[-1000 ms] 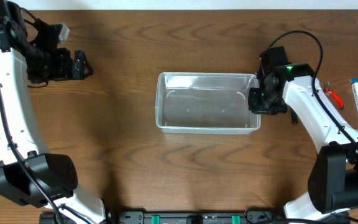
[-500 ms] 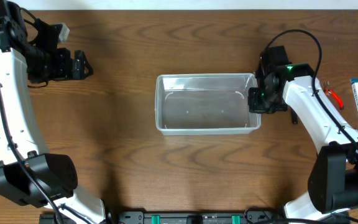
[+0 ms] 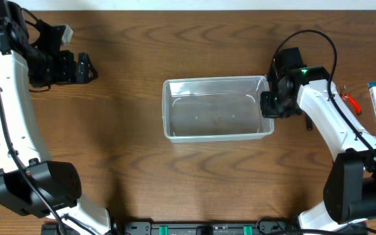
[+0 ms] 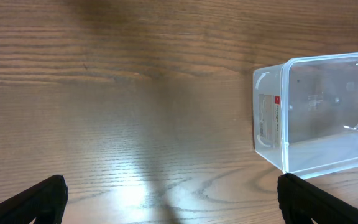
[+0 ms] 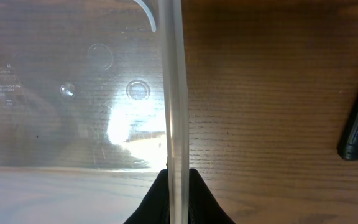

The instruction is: Pack container

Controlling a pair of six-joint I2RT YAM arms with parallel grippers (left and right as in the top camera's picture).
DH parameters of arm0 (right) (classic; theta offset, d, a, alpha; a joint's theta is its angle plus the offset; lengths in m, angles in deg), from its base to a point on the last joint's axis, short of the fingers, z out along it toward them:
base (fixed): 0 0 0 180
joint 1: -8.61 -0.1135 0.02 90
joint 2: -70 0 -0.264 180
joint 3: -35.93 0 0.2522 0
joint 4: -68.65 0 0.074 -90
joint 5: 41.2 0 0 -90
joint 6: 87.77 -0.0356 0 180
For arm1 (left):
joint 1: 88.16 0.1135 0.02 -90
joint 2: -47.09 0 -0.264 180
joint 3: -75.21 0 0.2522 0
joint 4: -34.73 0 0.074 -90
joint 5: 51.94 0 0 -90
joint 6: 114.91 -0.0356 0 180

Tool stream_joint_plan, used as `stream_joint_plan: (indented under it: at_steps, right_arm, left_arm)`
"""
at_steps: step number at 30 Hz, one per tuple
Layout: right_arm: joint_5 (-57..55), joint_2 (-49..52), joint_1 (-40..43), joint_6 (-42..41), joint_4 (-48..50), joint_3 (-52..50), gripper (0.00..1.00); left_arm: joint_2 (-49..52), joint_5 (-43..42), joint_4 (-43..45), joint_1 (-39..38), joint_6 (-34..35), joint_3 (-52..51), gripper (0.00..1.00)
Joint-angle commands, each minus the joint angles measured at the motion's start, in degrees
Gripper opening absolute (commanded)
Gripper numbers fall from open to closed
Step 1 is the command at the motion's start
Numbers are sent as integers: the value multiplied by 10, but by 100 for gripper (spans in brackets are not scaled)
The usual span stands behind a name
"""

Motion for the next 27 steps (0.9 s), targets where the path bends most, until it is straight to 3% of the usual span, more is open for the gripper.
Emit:
stream_joint_plan:
  at_steps: [1, 21, 27]
  right_arm:
    - [1, -13, 1, -3, 1, -2, 8]
    - [-2, -13, 1, -48, 1, -2, 2]
    - [-2, -13, 1, -47, 1, -2, 4]
  left_arm:
    - [-2, 5, -3, 2, -7, -2, 98]
    - [-2, 5, -3, 2, -7, -2, 98]
    - [-2, 5, -3, 2, -7, -2, 98]
